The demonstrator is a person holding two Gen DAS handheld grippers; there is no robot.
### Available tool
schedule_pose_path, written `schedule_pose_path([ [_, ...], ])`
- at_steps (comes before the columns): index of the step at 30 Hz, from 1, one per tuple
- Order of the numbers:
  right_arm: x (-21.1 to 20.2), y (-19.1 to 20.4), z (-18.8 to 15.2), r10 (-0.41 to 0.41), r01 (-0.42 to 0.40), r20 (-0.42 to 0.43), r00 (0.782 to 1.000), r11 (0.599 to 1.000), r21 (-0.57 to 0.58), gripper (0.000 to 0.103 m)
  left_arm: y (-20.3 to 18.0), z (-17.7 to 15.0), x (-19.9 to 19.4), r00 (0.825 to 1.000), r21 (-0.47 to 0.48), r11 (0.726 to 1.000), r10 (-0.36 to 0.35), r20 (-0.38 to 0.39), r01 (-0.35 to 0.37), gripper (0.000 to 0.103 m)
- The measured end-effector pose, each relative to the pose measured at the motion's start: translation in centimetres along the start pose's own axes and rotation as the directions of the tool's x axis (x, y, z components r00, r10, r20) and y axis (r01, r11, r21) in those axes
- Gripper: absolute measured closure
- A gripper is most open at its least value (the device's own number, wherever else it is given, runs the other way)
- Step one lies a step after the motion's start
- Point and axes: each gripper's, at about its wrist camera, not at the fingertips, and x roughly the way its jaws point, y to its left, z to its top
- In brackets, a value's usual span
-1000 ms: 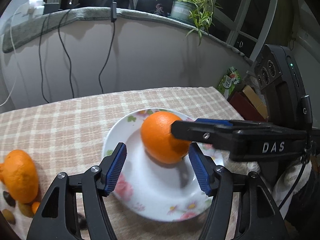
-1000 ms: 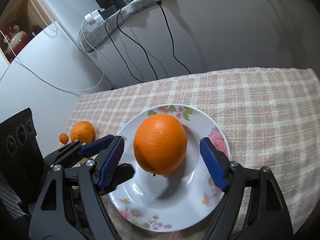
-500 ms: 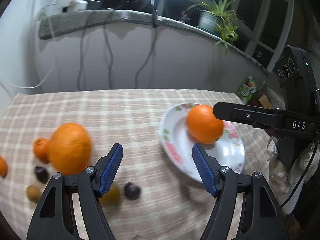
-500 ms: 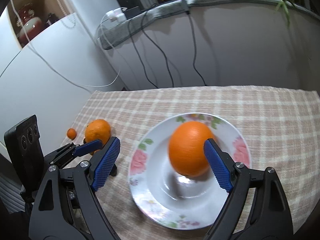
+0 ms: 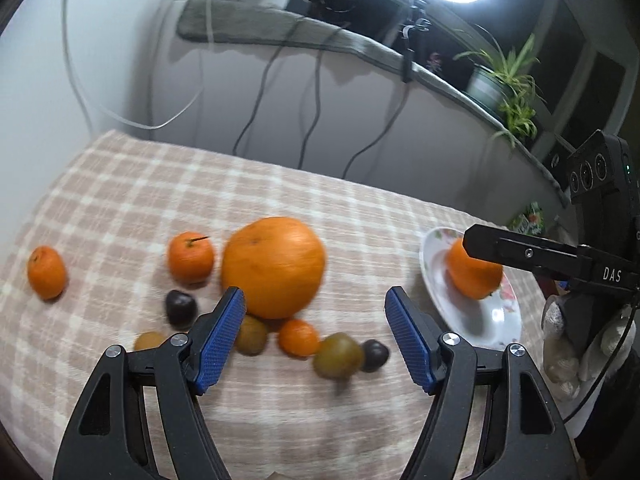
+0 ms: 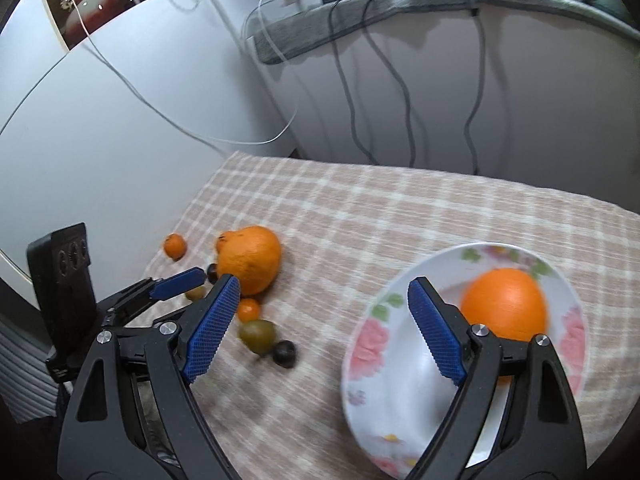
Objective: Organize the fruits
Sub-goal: 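Move the right gripper to the second large orange and grasp it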
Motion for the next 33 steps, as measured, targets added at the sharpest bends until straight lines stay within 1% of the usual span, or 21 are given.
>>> schedule_pose_path([
  [4, 2.0, 1.1, 0.4, 0.022, -0.022, -0.035, 0.999, 1.000, -0.009, 0.015, 1.6, 0.0, 0.2, 1.000, -0.042, 0.999, 0.009, -0.002, -0.009, 0.030],
  [10, 4.4, 2.6, 0.9, 0.056, -0.058, -0.083, 0.995, 0.998, -0.024, 0.015, 2.9, 0.1, 1.0, 1.000, -0.079, 0.997, -0.009, -0.019, 0.008, 0.030],
  [13, 5.7, 3.3, 1.1, 0.071, -0.075, -0.103, 0.992, 0.997, -0.029, 0.015, 3.1, 0.2, 1.3, 0.999, -0.081, 0.997, -0.022, -0.024, 0.020, 0.030],
  [19, 8.1, 4.0, 1.5, 0.102, -0.104, -0.140, 0.985, 0.995, -0.005, 0.015, 2.9, 0.4, 2.0, 0.999, -0.067, 0.997, -0.036, -0.034, 0.034, 0.031],
  [26, 9.8, 4.4, 1.7, 0.128, -0.127, -0.165, 0.978, 0.992, 0.014, 0.015, 3.0, 0.7, 2.7, 0.998, -0.066, 0.997, -0.039, -0.041, 0.037, 0.031],
  [30, 10.7, 4.3, 1.7, 0.129, -0.127, -0.194, 0.972, 0.992, 0.026, 0.023, 3.3, 0.8, 3.2, 0.998, -0.071, 0.997, -0.044, -0.049, 0.040, 0.032],
  [33, 11.2, 4.3, 1.6, 0.136, -0.132, -0.205, 0.969, 0.991, 0.033, 0.024, 3.3, 0.8, 3.5, 0.998, -0.070, 0.997, -0.047, -0.053, 0.043, 0.033],
])
